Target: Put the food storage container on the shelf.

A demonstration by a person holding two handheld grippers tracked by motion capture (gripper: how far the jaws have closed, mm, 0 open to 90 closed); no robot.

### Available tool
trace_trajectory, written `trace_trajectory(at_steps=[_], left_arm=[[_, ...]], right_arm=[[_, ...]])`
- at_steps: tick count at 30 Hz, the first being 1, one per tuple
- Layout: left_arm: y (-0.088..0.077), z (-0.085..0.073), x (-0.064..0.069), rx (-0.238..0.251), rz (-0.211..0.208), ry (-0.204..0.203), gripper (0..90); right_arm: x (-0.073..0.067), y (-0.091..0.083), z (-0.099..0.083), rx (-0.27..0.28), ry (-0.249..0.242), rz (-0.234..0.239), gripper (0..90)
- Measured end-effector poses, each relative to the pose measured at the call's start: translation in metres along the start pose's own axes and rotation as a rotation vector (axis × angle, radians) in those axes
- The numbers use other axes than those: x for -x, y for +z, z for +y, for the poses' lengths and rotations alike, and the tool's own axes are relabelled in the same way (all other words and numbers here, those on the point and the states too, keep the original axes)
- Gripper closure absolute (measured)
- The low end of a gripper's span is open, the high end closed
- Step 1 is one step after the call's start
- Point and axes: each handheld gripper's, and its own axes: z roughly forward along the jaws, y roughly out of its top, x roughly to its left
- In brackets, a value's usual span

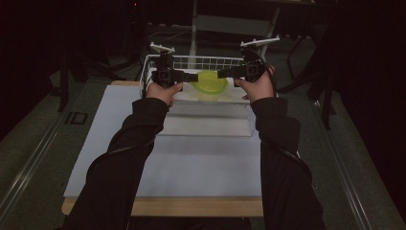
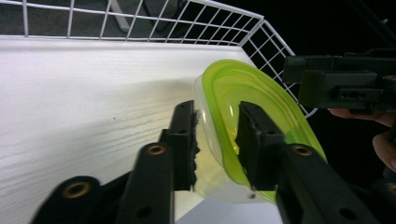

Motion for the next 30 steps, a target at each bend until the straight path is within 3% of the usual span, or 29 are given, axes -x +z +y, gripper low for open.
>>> trace_trajectory(at_steps=[4,7,10,12,15,17,22,24,26,28,30], left_arm=[[-0.004,0.001,0.000,0.022,0.013,0.013,57.5],[-0.014,0.002,-0.001,0.069,0.038,0.034,49.6],[-0.027,0.000,-0.001,0.089,0.040,0.043,49.3],[-0.036,-0.003,0.000,0.109,0.034,0.061,49.4],[-0.048,-0.010,0.003,0.128,0.015,0.094,49.2],[-0.054,-0.015,0.006,0.126,-0.032,0.096,45.6],[-0.067,-0.033,0.022,0.152,-0.106,0.191,38.2],[-0.070,-0.042,0.027,0.166,-0.144,0.216,34.0],[-0.072,-0.053,0.031,0.182,-0.164,0.239,26.7],[-0.073,-0.066,0.034,0.199,-0.174,0.270,22.6],[-0.072,-0.081,0.037,0.189,-0.151,0.323,15.7]], right_arm=[[-0.002,-0.009,0.000,0.035,-0.027,-0.011,41.5],[-0.006,-0.018,-0.001,0.060,-0.057,-0.009,40.4],[-0.016,-0.029,-0.006,0.089,-0.093,0.010,42.7],[-0.026,-0.035,-0.013,0.090,-0.146,0.022,43.7],[-0.040,-0.041,-0.028,0.123,-0.195,0.066,49.8],[-0.049,-0.041,-0.040,0.114,-0.239,0.091,53.5],[-0.063,-0.032,-0.069,0.068,-0.293,0.108,77.7],[-0.065,-0.028,-0.078,0.078,-0.292,0.106,87.5],[-0.065,-0.024,-0.086,0.086,-0.279,0.090,89.9],[-0.061,-0.018,-0.094,0.090,-0.255,0.080,90.0],[-0.058,-0.012,-0.099,0.082,-0.244,0.081,90.0]])
